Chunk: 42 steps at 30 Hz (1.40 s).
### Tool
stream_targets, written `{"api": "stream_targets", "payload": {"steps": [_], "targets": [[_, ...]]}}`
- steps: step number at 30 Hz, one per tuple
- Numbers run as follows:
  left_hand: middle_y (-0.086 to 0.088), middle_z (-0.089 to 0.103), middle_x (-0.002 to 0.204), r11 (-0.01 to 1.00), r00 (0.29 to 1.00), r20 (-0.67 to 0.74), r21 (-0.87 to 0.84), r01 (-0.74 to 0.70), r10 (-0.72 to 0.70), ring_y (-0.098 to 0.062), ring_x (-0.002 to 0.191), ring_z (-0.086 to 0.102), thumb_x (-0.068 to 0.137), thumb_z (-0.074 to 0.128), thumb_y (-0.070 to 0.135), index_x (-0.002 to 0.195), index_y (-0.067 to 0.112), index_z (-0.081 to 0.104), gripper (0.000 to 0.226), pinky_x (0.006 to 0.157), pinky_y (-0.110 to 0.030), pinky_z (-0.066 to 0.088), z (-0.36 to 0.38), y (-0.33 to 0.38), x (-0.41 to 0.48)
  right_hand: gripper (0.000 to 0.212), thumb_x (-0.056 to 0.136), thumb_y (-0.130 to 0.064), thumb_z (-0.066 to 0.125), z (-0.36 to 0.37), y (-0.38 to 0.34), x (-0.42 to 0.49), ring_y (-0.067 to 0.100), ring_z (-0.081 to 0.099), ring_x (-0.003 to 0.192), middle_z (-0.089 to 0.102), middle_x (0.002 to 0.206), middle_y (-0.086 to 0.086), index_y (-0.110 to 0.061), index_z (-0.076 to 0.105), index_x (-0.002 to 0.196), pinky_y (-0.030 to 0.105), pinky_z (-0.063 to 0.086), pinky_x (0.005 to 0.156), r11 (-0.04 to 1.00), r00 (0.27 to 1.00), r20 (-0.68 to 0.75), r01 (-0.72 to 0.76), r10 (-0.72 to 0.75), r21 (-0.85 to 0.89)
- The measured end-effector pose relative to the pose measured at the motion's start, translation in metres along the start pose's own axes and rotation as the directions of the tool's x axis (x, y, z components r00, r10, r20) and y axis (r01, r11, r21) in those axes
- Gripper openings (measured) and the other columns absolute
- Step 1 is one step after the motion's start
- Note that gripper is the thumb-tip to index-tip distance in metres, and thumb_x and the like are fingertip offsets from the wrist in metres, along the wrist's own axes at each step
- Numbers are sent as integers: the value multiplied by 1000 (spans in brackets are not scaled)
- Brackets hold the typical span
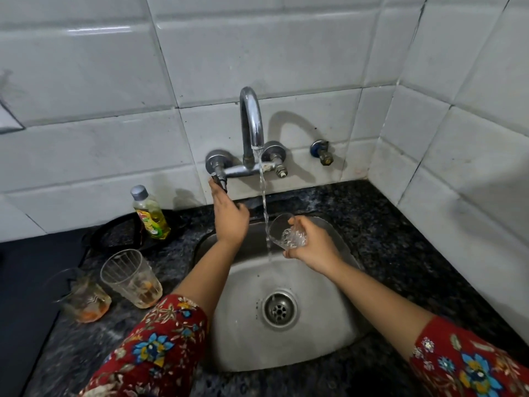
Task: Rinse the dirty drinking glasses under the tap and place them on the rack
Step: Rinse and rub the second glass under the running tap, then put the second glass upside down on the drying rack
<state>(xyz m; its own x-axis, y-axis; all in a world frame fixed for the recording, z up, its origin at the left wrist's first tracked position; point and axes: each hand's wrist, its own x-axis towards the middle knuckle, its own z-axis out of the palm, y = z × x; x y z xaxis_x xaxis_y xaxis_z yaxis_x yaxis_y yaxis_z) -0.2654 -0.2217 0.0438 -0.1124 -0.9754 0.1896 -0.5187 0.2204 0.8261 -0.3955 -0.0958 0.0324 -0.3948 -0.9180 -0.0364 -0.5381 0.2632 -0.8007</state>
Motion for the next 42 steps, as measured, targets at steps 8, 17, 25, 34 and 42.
{"api": "stream_targets", "payload": {"steps": [8, 17, 25, 34, 42], "targets": [[-11, 8, 161, 961, 987, 93, 232, -148, 130, -28, 148, 13, 89, 53, 5, 152, 6, -4, 85, 120, -40, 20, -17, -17, 2, 68, 62, -21, 85, 8, -1, -2, 18, 58, 112, 60, 125, -5, -25, 52, 121, 36, 49, 92, 992, 999, 54, 5, 2, -128], [-11, 56, 133, 876, 915, 286, -311, 369, -285, -24, 120, 53, 92, 54, 11, 131, 9, 51, 39, 102, -35, 41, -3, -31, -69, 71, 62, -26, 78, -2, -1, -13, 21, 54, 116, 57, 126, -6, -36, 48, 125, 39, 51, 90, 819, 976, 211, 159, -47, -551], [-4, 61, 113, 805, 808, 397, -232, 547, -435, -23, 108, 56, 94, 53, 14, 115, 14, 59, 23, 84, -30, 40, 1, -65, -102, 56, 77, -26, 60, -2, -20, -22, 27, 39, 123, 51, 128, 1, -36, 45, 131, 47, 34, 100, 386, 916, 393, 392, -79, -835], [-8, 66, 112, 887, 872, 333, -169, 430, -359, -22, 105, 59, 92, 56, 13, 113, 11, 63, 23, 94, -35, 46, 0, -70, -111, 48, 88, -18, 57, 13, -49, -25, 34, 24, 134, 40, 136, 17, -18, 45, 135, 59, 18, 108, -149, 801, 552, 531, -233, -834], [-3, 67, 104, 885, 926, 186, -283, 370, -328, -15, 94, 61, 93, 55, 12, 108, 14, 63, 18, 79, -26, 47, -29, -57, -112, 70, 59, -26, 84, 8, -28, -14, 20, 59, 101, 58, 112, 1, -29, 56, 124, 31, 49, 82, 920, 947, 305, 201, -96, -335]]}}
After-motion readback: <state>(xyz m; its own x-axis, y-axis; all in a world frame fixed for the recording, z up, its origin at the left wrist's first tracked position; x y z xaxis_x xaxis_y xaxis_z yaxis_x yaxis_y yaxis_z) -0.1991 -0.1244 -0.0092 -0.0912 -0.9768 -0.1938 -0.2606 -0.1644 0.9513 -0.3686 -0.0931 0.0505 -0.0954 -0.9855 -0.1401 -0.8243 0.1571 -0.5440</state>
